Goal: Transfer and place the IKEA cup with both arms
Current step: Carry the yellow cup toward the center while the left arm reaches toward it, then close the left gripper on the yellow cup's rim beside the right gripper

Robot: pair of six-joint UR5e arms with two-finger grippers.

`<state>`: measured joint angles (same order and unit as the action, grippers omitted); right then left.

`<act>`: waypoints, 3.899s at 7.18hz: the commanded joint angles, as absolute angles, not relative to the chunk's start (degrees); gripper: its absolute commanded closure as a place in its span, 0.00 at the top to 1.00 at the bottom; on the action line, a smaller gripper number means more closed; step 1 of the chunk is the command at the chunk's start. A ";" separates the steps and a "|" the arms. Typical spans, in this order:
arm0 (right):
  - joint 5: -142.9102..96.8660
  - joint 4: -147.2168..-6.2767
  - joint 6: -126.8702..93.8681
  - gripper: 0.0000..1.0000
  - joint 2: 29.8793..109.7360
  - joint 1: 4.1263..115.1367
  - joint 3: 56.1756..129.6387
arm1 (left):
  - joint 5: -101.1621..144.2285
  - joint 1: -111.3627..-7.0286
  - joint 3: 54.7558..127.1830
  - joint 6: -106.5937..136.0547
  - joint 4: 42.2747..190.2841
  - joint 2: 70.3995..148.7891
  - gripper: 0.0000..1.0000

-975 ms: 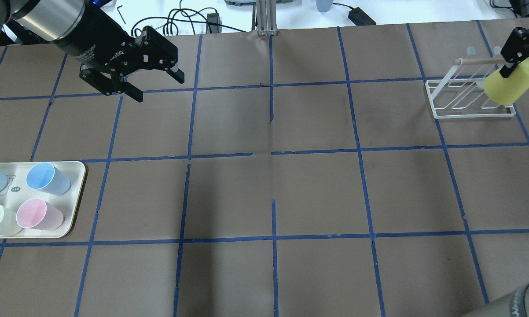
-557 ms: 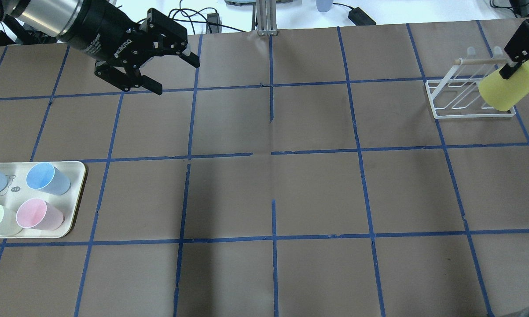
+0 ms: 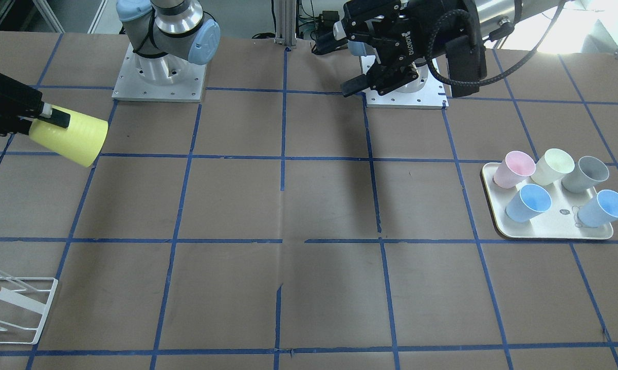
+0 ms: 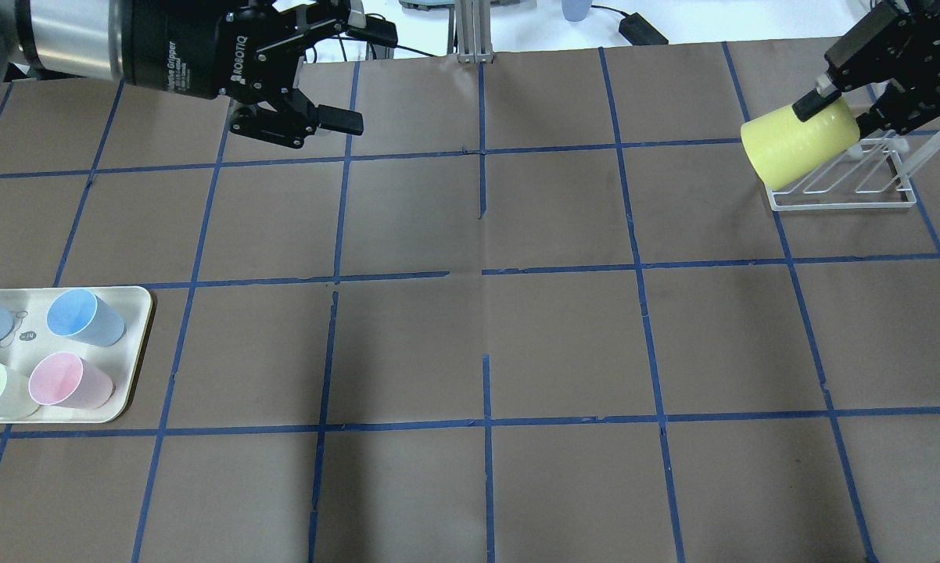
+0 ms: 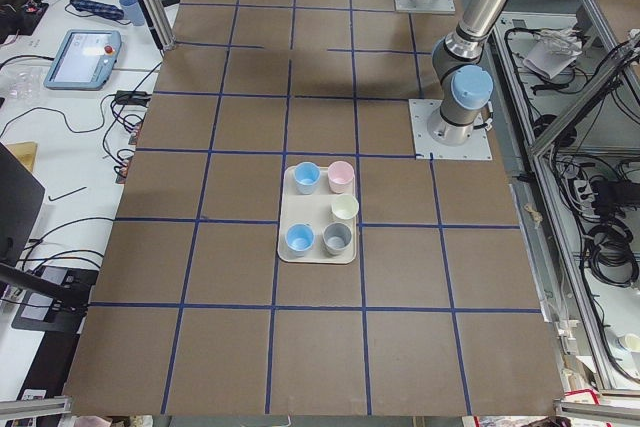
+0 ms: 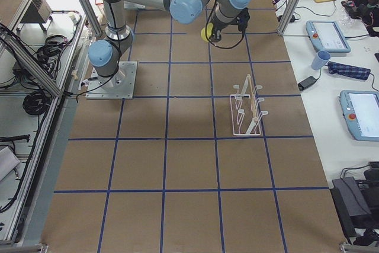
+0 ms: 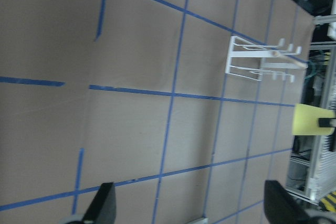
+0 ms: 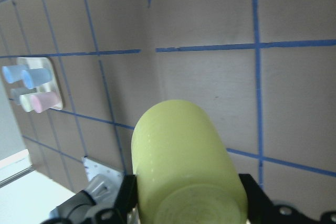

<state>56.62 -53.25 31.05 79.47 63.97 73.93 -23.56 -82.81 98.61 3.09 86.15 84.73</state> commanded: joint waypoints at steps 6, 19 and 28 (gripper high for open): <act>28.39 -27.33 32.61 0.41 83.14 69.94 77.77 | -0.55 -88.14 116.29 7.91 49.40 91.03 0.97; 23.56 -30.58 32.61 0.41 83.06 76.72 81.91 | 9.49 -92.98 111.80 7.91 49.39 103.80 0.86; 23.64 -31.38 32.43 0.43 82.79 77.08 81.83 | 9.58 -95.10 111.71 7.82 47.91 103.09 0.30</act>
